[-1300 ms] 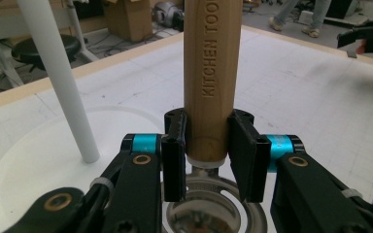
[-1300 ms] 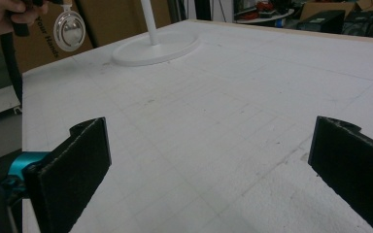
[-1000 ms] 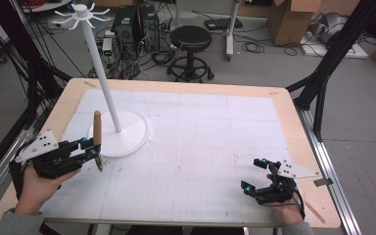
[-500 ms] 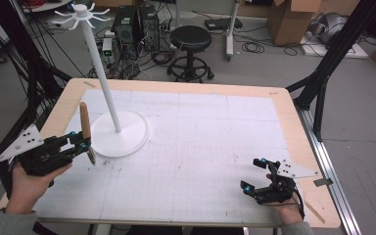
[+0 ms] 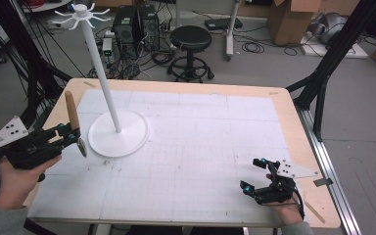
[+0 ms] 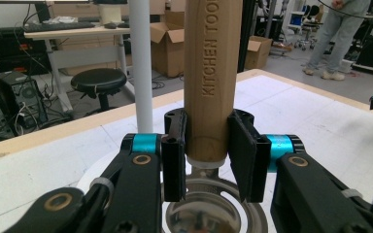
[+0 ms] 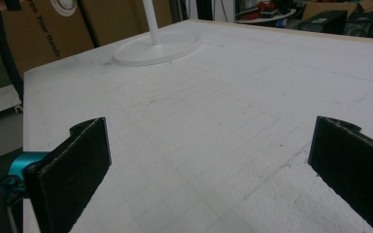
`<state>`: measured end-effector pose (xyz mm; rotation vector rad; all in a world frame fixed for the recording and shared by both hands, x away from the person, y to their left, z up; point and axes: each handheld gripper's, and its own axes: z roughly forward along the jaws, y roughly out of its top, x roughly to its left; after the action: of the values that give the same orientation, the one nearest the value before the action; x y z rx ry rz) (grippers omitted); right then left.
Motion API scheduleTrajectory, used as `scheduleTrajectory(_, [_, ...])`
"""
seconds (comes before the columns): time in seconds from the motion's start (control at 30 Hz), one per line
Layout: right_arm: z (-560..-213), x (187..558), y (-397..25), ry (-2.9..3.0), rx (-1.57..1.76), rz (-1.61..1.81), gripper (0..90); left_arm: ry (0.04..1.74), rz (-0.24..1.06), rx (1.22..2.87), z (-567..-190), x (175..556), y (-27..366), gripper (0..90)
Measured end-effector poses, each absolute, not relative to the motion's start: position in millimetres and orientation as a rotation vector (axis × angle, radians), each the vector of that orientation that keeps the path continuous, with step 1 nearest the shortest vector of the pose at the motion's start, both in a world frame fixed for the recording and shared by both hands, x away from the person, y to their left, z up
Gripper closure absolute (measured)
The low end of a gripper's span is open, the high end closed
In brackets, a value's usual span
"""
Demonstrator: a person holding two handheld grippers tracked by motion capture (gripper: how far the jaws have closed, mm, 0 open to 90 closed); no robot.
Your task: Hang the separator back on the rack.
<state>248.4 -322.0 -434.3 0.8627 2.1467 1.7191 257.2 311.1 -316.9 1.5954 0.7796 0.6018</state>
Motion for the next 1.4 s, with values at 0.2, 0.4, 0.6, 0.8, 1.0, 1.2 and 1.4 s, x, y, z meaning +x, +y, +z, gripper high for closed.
scheduleTrajectory(0.2, [-434, 248, -322, 2.147, 0.863, 1.719, 0.7, 0.775, 0.608, 1.585, -306, 260, 313, 68.5])
scheduleTrajectory(0.4, [-434, 248, -323, 2.147, 0.859, 1.719, 0.7, 0.783, 0.614, 1.569, -297, 264, 314, 68.5])
scheduleTrajectory(0.6, [-434, 248, -323, 2.146, 0.866, 1.718, 0.7, 0.789, 0.619, 1.566, -289, 268, 314, 68.4])
scheduleTrajectory(0.8, [-434, 248, -323, 2.144, 0.866, 1.723, 0.7, 0.791, 0.630, 1.568, -281, 271, 311, 68.5])
scheduleTrajectory(1.0, [-434, 249, -323, 2.143, 0.859, 1.722, 0.7, 0.792, 0.631, 1.576, -275, 275, 310, 68.5])
scheduleTrajectory(1.2, [-434, 248, -323, 2.143, 0.863, 1.729, 0.7, 0.789, 0.632, 1.578, -269, 280, 312, 68.5])
scheduleTrajectory(1.4, [-434, 249, -323, 2.141, 0.866, 1.732, 0.7, 0.778, 0.615, 1.584, -265, 286, 316, 68.5])
